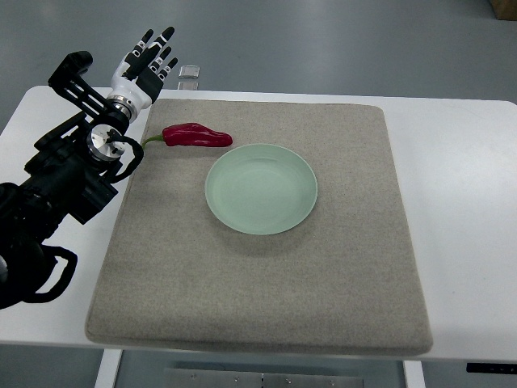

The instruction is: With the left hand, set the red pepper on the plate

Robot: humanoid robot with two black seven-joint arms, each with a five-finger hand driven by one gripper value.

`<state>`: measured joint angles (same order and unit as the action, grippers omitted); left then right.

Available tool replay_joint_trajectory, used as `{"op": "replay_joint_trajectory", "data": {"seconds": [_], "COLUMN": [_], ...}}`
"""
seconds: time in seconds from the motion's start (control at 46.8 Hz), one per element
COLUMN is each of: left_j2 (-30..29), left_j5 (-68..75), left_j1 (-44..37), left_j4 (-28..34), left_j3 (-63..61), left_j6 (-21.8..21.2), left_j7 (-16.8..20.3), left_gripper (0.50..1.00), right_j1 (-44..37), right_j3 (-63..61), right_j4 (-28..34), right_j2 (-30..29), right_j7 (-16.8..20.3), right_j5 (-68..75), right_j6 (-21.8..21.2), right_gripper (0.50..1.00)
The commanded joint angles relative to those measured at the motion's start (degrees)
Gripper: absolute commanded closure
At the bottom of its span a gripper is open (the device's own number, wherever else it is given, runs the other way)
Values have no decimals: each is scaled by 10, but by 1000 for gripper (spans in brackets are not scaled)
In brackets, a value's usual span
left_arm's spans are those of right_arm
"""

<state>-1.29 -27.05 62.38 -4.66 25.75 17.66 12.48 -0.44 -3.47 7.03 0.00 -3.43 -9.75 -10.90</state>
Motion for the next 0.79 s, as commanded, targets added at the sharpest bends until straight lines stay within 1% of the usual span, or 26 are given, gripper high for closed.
{"op": "replay_joint_trajectory", "data": {"seconds": [0.0, 0.769], "left_j2": [0, -3], "left_j5": [2, 2], "left_j1": [-1, -1], "left_j4": [0, 0], "left_j3": [-2, -1], "left_j6": [-1, 4], "left_j7": [0, 0], "left_gripper": [510, 510], "right_j1": [0, 0], "right_j3": [0, 0], "right_j4": [0, 0], "right_j2": [0, 0], "right_j7": [0, 0], "right_j5": [0, 0], "right_j6": [0, 0], "right_gripper": [568, 568]}}
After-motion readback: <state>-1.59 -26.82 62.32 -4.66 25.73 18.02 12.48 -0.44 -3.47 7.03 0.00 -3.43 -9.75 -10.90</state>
